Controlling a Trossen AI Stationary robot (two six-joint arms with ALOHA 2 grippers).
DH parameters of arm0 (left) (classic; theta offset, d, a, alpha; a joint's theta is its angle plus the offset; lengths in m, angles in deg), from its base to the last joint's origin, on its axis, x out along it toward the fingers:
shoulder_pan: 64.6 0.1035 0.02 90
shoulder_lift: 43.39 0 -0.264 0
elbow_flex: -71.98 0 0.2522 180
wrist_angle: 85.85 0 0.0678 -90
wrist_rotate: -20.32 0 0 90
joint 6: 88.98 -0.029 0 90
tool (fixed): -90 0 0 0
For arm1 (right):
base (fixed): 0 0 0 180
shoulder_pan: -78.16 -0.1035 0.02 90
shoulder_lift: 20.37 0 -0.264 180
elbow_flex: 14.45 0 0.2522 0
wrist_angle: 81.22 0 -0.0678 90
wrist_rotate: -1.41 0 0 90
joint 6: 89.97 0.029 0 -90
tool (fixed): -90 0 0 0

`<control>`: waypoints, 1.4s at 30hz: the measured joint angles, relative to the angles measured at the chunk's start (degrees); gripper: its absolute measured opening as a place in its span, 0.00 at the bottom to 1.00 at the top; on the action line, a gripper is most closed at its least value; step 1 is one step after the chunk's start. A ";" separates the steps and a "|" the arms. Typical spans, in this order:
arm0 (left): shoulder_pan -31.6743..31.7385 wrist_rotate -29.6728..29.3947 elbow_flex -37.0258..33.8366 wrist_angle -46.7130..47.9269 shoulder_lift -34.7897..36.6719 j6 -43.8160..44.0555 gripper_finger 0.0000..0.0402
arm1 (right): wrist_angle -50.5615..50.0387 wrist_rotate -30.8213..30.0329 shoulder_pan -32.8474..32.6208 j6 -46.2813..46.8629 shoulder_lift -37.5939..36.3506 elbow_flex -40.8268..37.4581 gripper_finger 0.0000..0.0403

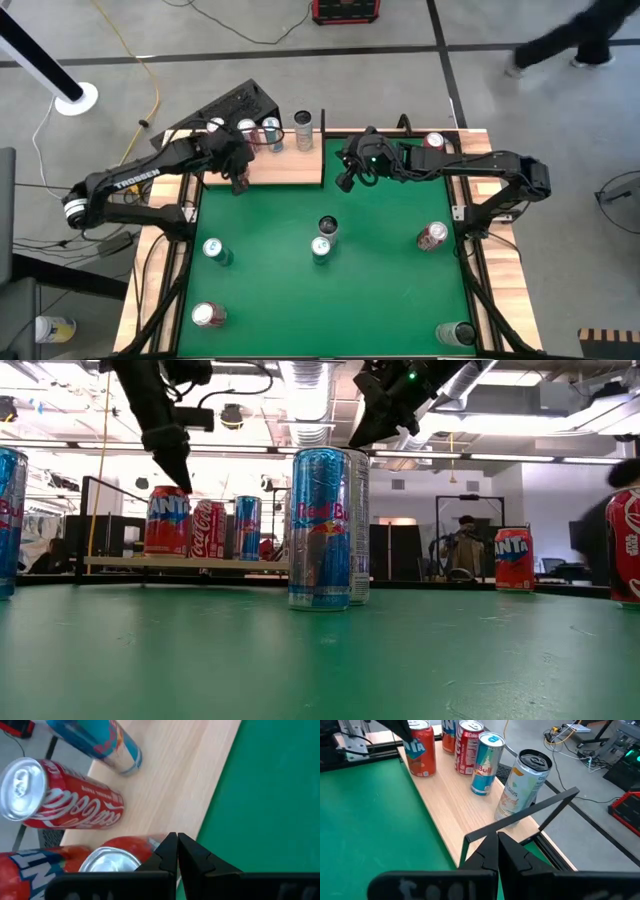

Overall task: Place canned beverage on shelf
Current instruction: Put the bottom red soda can on the shelf aligned with the other red soda can

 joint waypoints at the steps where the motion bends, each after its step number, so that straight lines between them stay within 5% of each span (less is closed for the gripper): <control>1: 0.00 -0.16 -0.26 -1.03 -0.49 -0.04 0.00 | 0.18 0.49 -0.02 0.06 0.00 0.00 0.06; 7: -0.24 0.61 -0.37 -7.29 -2.13 -2.76 0.00 | 0.62 1.45 -1.11 0.55 0.00 0.00 0.06; 24: -0.38 -14.10 -0.35 1.02 -3.78 0.40 0.00 | 1.47 1.47 -1.43 0.60 0.00 -0.02 0.06; 42: -0.19 -18.42 -0.32 2.39 -3.78 2.07 0.00 | 1.43 1.52 -1.58 0.65 0.01 -0.02 0.06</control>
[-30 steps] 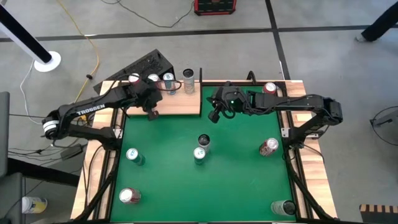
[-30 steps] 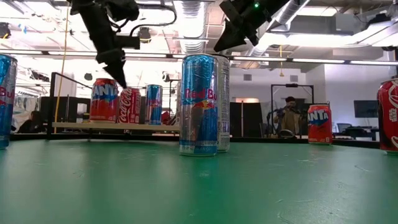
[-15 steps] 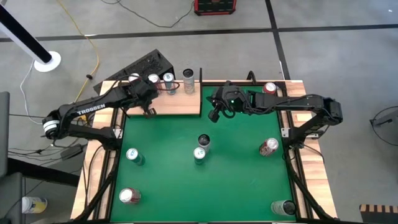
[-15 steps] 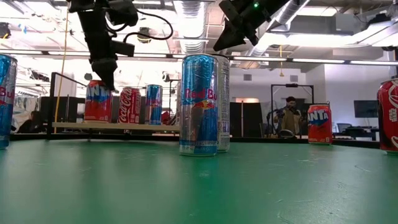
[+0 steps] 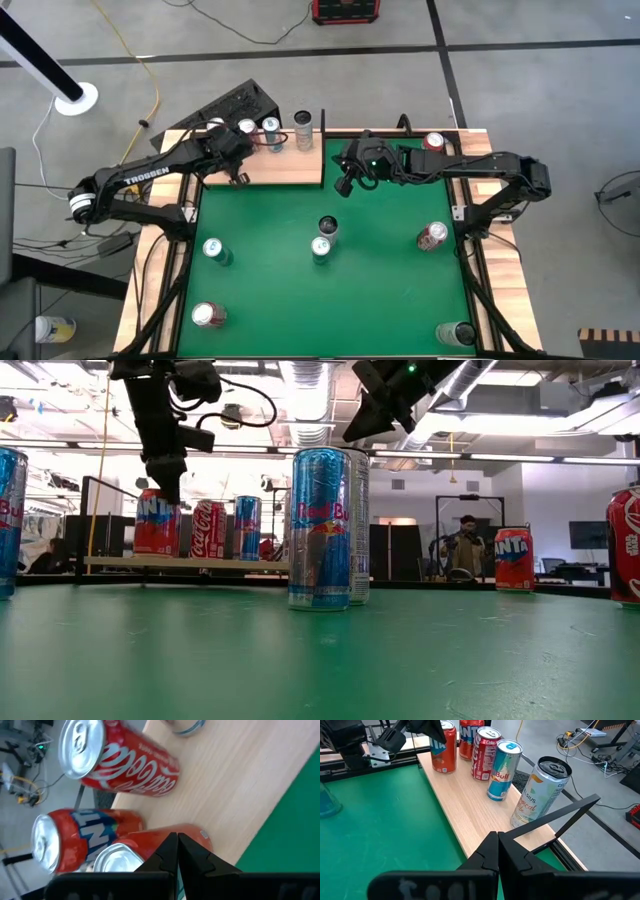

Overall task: Place canned beverage on shelf
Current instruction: Put the bottom red soda can on the shelf aligned with the other red soda can

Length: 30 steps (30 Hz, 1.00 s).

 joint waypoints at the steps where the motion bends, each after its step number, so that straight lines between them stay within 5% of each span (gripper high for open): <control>1: 0.04 -0.45 0.00 0.21 0.00 0.16 0.00 | 0.00 0.02 0.00 0.02 0.01 0.00 0.06; 25: 4.06 -3.79 0.00 2.34 0.08 3.86 0.00 | -0.04 0.15 -0.04 0.04 0.01 0.00 0.06; 30: 1.68 3.54 0.00 1.23 3.68 0.36 0.00 | -0.46 0.17 -0.04 -0.01 0.01 0.00 0.06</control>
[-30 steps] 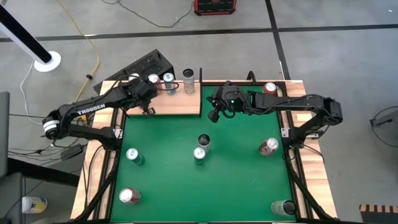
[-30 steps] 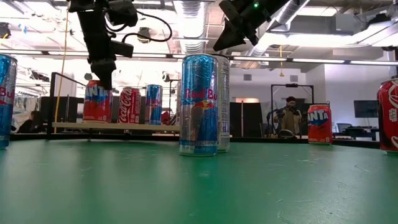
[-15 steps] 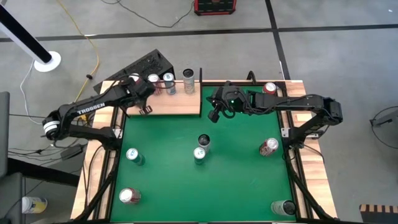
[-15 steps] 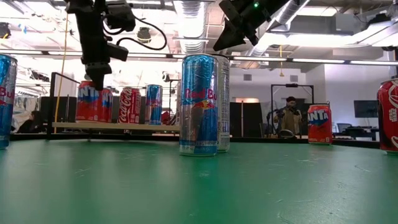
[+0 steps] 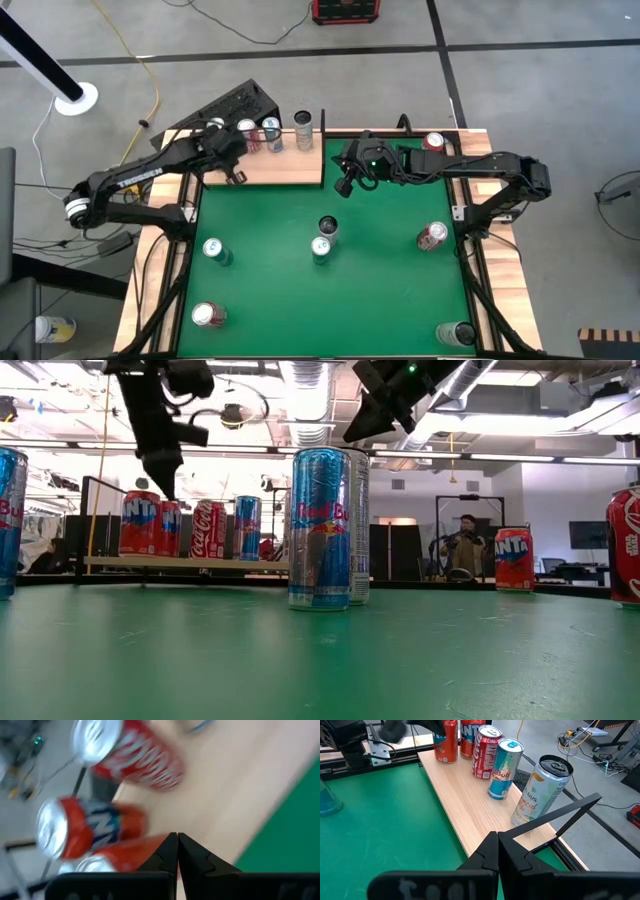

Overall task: Place canned beverage on shelf
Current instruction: Put the bottom red soda can on the shelf aligned with the other red soda can

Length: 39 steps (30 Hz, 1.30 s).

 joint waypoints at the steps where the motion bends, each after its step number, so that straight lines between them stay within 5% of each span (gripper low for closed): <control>1: -0.37 0.94 0.00 0.61 1.27 -0.49 0.00 | -0.03 0.00 0.00 0.00 0.00 0.00 0.06; 10: 0.94 1.56 0.09 14.99 7.91 -0.52 0.00 | 0.38 0.02 0.36 -0.55 0.00 0.00 0.06; 39: 11.03 0.12 0.00 11.93 0.40 -9.83 0.00 | 0.26 0.02 -0.74 -0.70 0.00 0.00 0.06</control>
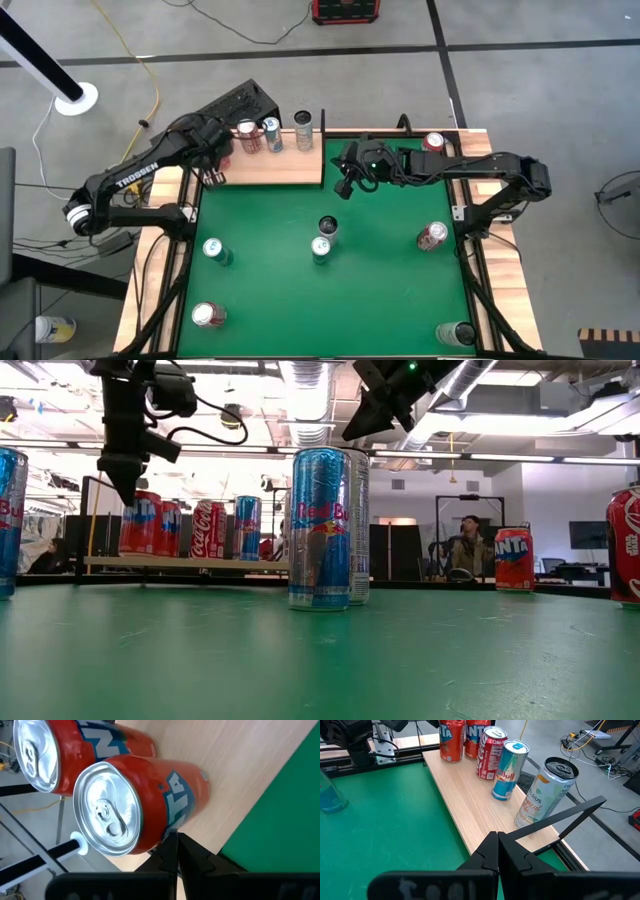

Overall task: Place canned beverage on shelf
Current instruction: Put the bottom red soda can on the shelf aligned with the other red soda can

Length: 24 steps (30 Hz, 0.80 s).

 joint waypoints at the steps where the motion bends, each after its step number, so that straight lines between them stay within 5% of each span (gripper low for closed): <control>1: 0.10 -0.01 0.00 -0.30 0.00 0.00 0.00 | 0.00 0.00 0.00 0.00 0.00 0.00 0.06; 8: 0.14 5.26 0.00 -0.45 0.00 -0.55 0.00 | 0.02 0.00 0.00 0.07 0.00 0.00 0.06; 24: 0.14 4.59 0.00 0.30 0.00 0.33 0.00 | 0.33 -0.01 0.02 0.17 0.00 0.00 0.06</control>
